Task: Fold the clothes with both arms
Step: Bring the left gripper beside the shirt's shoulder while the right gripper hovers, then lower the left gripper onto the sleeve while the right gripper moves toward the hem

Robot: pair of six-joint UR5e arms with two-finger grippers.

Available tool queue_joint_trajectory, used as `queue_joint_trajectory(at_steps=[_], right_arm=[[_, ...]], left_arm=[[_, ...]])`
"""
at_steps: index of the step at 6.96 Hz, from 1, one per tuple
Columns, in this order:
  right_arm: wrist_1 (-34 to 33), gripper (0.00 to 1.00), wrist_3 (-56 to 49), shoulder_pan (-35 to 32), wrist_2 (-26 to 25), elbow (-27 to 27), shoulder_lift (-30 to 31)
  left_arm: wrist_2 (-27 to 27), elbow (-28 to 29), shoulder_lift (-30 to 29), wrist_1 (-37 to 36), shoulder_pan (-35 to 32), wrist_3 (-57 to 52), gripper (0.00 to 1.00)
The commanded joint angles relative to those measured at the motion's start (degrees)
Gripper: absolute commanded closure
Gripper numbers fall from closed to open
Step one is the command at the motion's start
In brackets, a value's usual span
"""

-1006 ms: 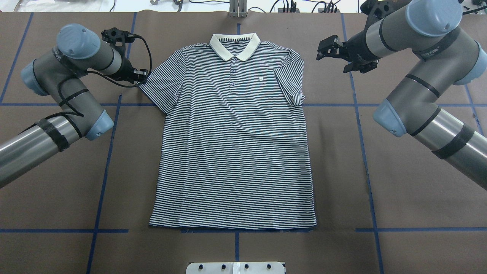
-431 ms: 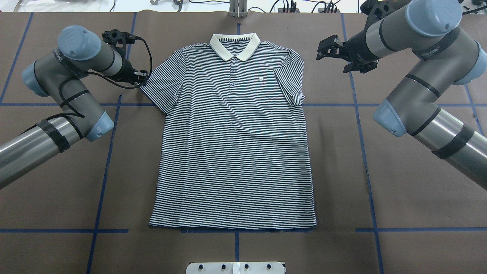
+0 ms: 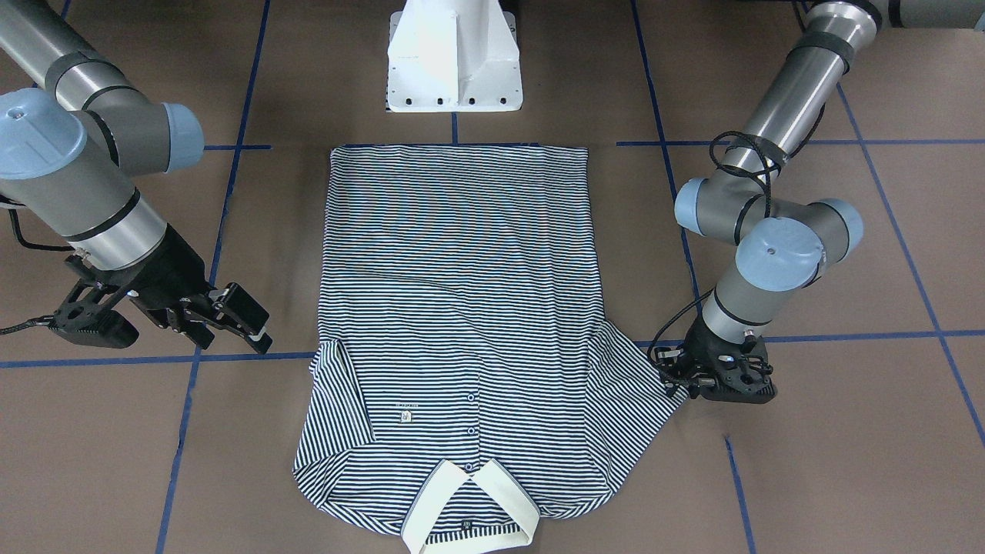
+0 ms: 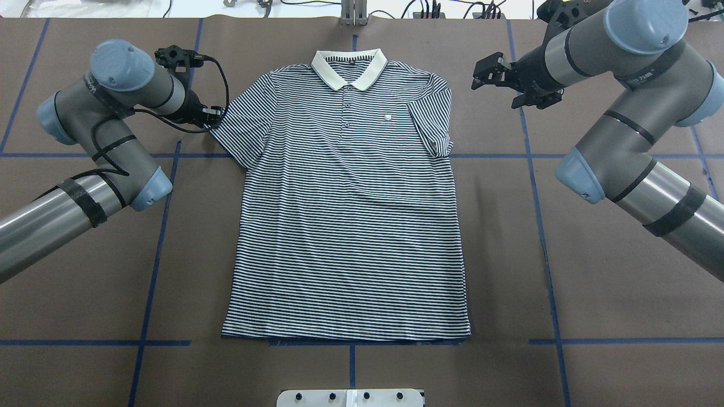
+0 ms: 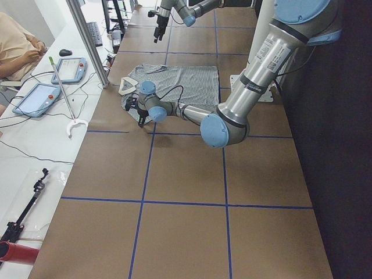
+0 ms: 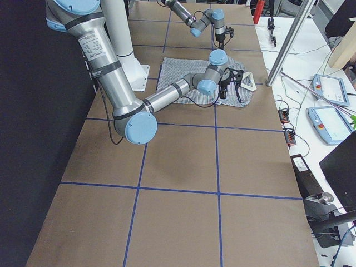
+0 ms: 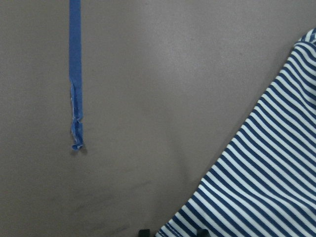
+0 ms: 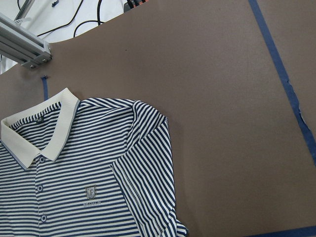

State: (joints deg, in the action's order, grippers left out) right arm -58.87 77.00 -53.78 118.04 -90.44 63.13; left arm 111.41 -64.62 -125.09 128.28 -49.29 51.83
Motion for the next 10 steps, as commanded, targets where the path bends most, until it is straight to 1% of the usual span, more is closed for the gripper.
queue_joint_trajectory(at_steps=[1, 4, 5, 6, 7, 8, 9, 10], right_arm=[[0.07, 0.0, 0.0, -0.01, 0.09, 0.0, 0.15], [0.16, 0.0, 0.08, -0.01, 0.09, -0.09, 0.15], [0.07, 0.0, 0.0, -0.01, 0.09, -0.18, 0.06], [0.07, 0.0, 0.0, 0.08, 0.09, -0.18, 0.06], [-0.02, 0.0, 0.0, 0.08, 0.0, -0.09, -0.11], [-0.02, 0.0, 0.0, 0.08, 0.09, -0.09, -0.2], [-0.11, 0.0, 0.0, -0.01, 0.0, -0.09, -0.2], [-0.11, 0.0, 0.0, 0.08, 0.0, 0.0, -0.29]], left_arm=[[0.04, 0.02, -0.42, -0.22, 0.16, 0.2, 1.0], [0.48, -1.11, -1.56, -0.31, 0.07, 0.12, 1.0], [0.48, -3.03, -2.52, -1.44, 0.16, 1.16, 1.0], [0.39, -3.31, -5.58, -3.02, 0.42, 4.22, 1.0], [0.22, -3.23, -7.52, -3.03, 2.34, 7.12, 1.0], [0.04, -2.45, -9.89, -2.95, 4.01, 9.84, 1.0], [-0.13, 1.13, -12.7, -2.86, 4.9, 11.7, 1.0], [-1.01, 3.86, -14.29, -2.16, 4.91, 11.8, 1.0]])
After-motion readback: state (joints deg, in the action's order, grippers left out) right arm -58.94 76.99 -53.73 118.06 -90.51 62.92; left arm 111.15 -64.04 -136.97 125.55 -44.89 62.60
